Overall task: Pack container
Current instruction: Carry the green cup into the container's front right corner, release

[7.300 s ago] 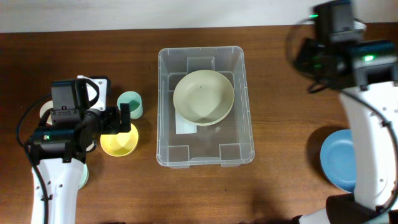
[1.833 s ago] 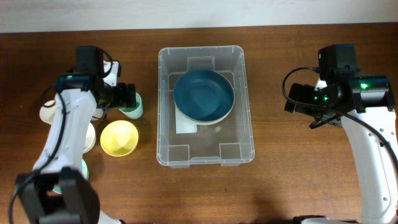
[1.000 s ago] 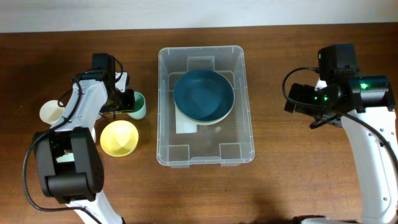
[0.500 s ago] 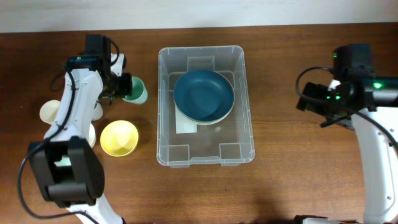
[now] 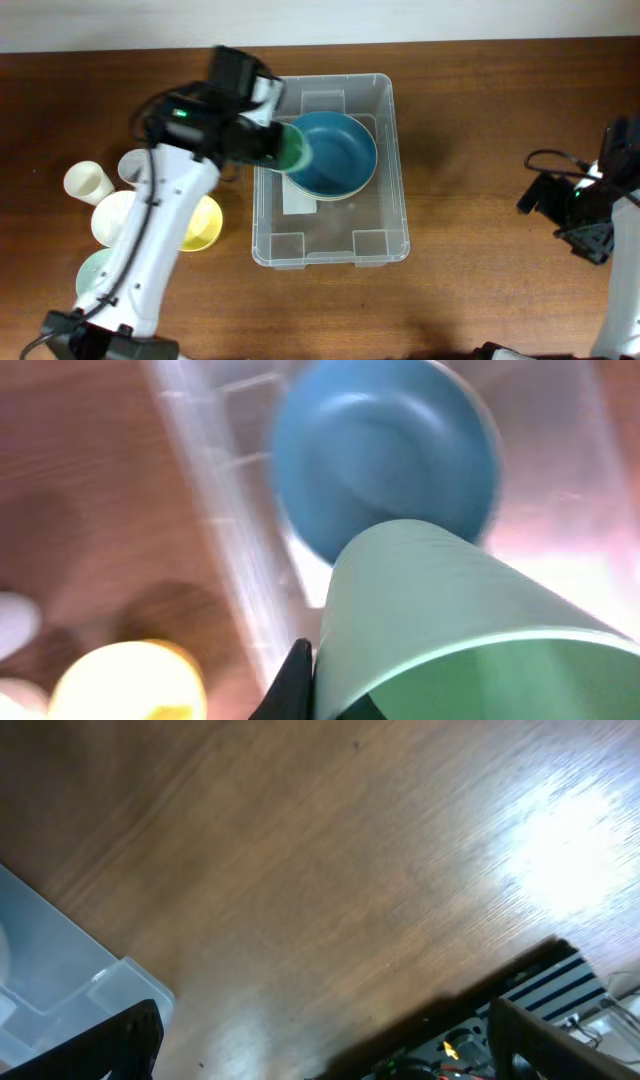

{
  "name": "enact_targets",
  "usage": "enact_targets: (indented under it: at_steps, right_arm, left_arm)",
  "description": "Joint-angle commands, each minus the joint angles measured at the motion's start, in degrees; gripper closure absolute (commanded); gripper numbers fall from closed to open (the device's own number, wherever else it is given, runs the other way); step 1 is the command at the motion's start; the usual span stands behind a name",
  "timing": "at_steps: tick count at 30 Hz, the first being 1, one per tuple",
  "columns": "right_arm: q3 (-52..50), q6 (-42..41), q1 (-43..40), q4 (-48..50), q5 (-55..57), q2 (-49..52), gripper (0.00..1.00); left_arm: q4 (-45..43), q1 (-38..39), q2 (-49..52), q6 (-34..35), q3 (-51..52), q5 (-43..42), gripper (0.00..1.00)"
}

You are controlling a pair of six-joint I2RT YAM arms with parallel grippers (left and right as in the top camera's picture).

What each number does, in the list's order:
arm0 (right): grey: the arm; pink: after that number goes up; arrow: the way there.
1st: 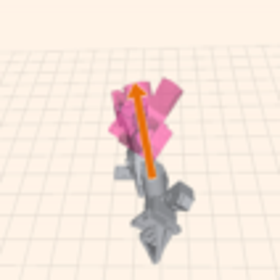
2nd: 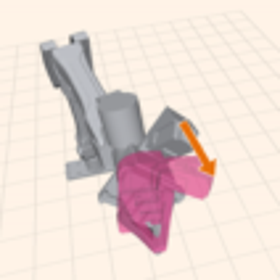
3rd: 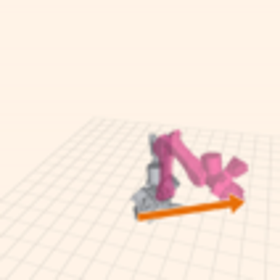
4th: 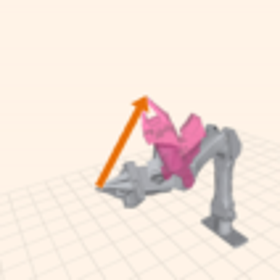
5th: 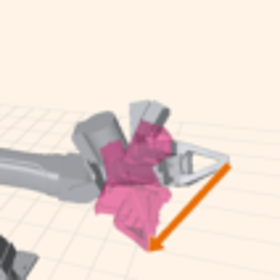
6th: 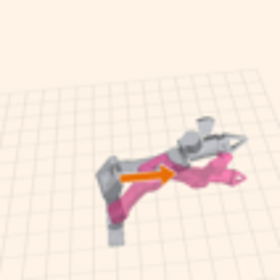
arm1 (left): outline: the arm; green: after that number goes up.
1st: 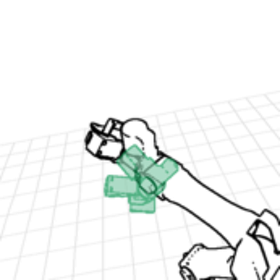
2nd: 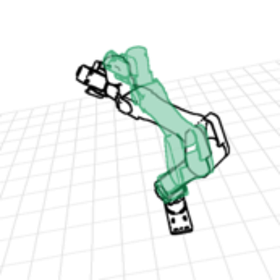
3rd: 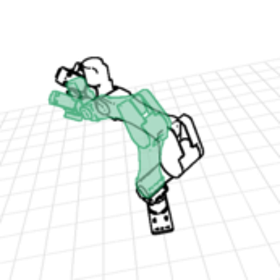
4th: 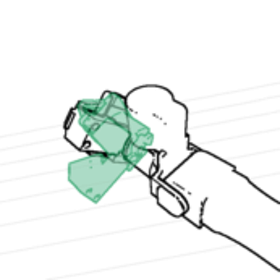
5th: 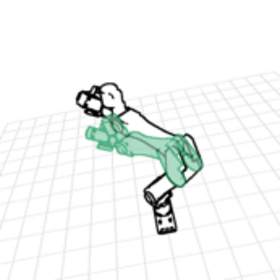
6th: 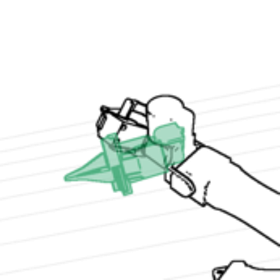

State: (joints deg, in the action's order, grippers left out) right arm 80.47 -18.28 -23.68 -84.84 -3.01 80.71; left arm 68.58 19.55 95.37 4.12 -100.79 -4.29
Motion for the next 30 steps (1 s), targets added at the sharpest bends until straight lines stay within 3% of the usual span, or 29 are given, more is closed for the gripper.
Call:
enact_targets:
  at_steps: [1,6,11,18,26,28,29,30]
  right_arm:
    - [-4.4,1.5,-0.3,1.7,-1.5,-1.4,0.01]
    - [-8.0,1.6,-0.3,4.2,-1.5,-1.4,0.01]
    - [-8.0,1.6,-0.3,4.3,-1.5,-1.4,0.01]
    - [-8.0,1.6,-0.3,4.5,-1.5,-1.4,0.01]
    - [-8.0,1.6,-0.3,4.7,-1.3,-1.4,0.01]
    - [-8.0,1.6,-0.3,4.7,-1.3,-1.4,0.01]
    - [-8.0,1.6,-0.3,4.8,-1.3,-1.4,0.01]
    - [-8.0,1.6,-0.3,4.8,-1.3,-1.4,0.01]
  left_arm:
    - [-0.7,9.7,0.5,7.3,-0.6,-0.4,1.00]
    - [-0.4,19.1,5.8,17.8,-0.6,1.7,0.99]
    - [0.7,21.9,11.7,24.4,-0.5,-0.2,0.99]
    - [1.4,23.5,20.2,25.2,-0.4,-6.6,1.00]
    - [2.6,24.4,23.7,24.6,-0.3,-6.4,0.99]
    - [2.6,24.4,23.6,23.0,-0.3,-6.4,0.90]
    - [2.7,24.3,23.6,22.1,-0.3,-6.4,0.67]
    - [2.8,24.2,23.6,21.9,-0.3,-6.4,0.55]
